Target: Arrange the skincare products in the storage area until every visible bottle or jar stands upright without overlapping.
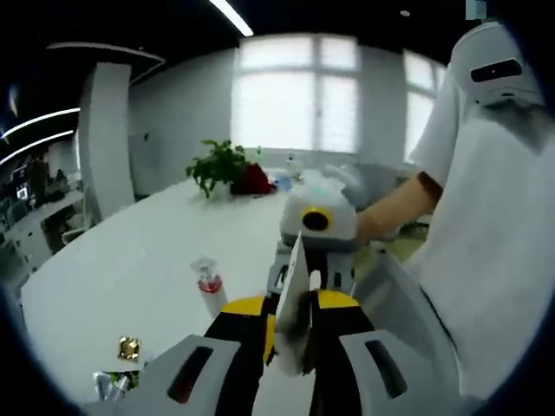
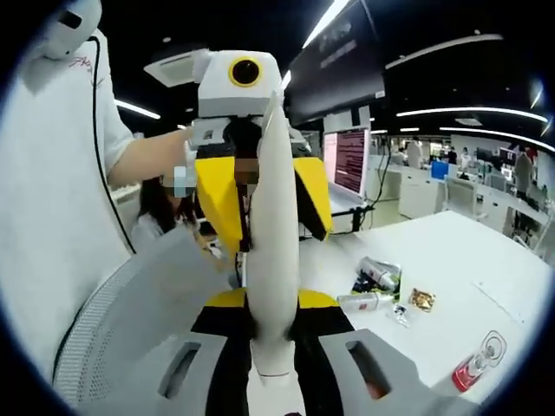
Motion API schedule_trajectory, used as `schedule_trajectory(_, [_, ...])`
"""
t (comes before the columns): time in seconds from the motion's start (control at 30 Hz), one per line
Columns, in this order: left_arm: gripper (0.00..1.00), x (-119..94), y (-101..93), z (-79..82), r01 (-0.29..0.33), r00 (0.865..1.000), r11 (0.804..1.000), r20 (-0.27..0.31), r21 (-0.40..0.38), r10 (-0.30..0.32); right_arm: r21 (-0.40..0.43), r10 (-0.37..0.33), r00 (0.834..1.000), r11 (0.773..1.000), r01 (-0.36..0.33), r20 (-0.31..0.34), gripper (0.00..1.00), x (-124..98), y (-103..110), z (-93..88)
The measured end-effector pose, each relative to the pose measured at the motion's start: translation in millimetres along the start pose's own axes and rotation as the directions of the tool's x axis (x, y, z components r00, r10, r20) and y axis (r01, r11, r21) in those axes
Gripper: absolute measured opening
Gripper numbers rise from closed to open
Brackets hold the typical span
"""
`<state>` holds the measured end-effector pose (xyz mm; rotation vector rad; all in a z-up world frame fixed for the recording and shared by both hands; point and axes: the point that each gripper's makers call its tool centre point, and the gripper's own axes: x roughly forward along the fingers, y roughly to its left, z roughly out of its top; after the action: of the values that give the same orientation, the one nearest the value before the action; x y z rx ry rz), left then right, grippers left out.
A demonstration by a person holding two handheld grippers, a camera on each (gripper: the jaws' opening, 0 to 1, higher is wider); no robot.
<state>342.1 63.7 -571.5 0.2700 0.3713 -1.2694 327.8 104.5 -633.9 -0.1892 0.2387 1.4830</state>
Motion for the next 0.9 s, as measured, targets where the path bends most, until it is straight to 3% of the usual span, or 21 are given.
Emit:
schedule_trajectory(0.07, [0.23,1,-1.7,-7.5,0.009,0.999,1.000,-0.048,0.026,-0.008,-0.003,0.003,1.000,1.000,-0.003,-0.003,0.17,0,1,-0.3])
schedule_trajectory(0.2, [0.20,6,-8.2,-9.1,0.025,0.998,0.999,-0.065,0.045,-0.022,-0.006,0.003,1.000,1.000,-0.003,-0.003,0.17,-1,0,-1.1])
schedule_trajectory(0.4, [0.20,12,-5.0,-17.9,0.022,0.990,0.998,-0.137,0.051,-0.015,-0.015,-0.001,0.999,1.000,0.001,-0.033,0.17,-1,-2,-9.6])
schedule_trajectory(0.67, [0.17,24,-0.2,-39.6,0.055,0.969,0.994,-0.246,0.099,-0.029,-0.037,-0.017,0.995,0.999,0.013,-0.103,0.18,3,-12,-32.7])
schedule_trajectory(0.9, [0.16,34,7.5,-54.6,0.087,0.948,0.991,-0.315,0.106,-0.049,-0.013,-0.022,0.994,1.000,0.021,-0.110,0.19,9,-22,-49.7])
